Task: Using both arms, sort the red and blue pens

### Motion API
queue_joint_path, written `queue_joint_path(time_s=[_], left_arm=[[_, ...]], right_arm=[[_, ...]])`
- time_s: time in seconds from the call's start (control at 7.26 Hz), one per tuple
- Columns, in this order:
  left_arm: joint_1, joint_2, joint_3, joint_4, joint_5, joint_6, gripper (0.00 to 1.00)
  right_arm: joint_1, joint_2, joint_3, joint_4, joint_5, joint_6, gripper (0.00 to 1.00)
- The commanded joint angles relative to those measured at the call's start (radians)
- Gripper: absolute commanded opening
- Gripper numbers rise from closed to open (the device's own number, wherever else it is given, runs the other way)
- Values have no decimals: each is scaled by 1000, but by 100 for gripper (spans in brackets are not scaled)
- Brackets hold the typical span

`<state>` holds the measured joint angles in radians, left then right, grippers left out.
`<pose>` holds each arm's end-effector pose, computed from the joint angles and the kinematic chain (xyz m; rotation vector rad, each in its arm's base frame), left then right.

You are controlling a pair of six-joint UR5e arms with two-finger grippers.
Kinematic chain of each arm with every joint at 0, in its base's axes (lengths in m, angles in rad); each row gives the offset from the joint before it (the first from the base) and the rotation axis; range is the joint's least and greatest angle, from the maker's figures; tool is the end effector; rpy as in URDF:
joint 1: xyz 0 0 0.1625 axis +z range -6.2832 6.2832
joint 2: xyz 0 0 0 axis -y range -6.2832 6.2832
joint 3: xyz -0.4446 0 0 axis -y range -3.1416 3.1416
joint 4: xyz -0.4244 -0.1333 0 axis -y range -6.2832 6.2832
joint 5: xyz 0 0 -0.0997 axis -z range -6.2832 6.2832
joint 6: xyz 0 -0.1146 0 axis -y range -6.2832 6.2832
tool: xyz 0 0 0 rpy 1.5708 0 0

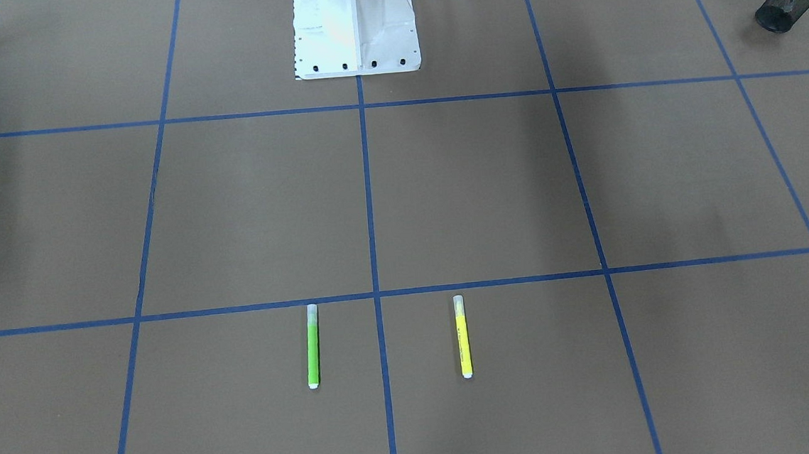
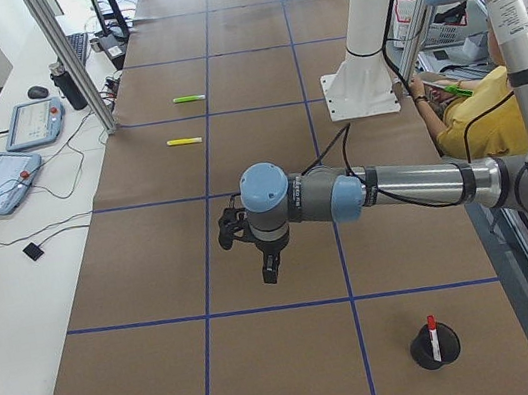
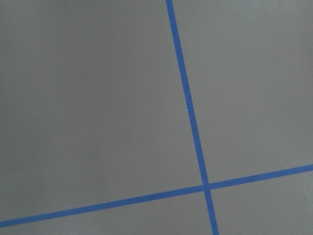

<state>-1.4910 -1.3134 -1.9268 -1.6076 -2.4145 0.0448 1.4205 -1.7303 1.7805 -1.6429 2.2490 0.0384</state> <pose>-0.0142 -0.4207 0.6127 0.1127 0.8455 0.1741 -0.0068 -0.4551 0.6716 -0.0849 -0.6735 -0.1001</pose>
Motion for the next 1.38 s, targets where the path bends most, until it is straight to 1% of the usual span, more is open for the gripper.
queue_joint_path(time_s=[0.0, 0.69, 1.24], left_arm=[[0, 0, 0, 0, 0, 0, 100], [2, 2, 0, 0, 0, 0, 100], [2, 2, 0, 0, -5, 0, 100]], right_arm=[[0, 0, -4, 0, 1, 0, 100], [0, -3, -7, -2, 9, -5, 100], [0, 5, 8, 2, 7, -15, 100]])
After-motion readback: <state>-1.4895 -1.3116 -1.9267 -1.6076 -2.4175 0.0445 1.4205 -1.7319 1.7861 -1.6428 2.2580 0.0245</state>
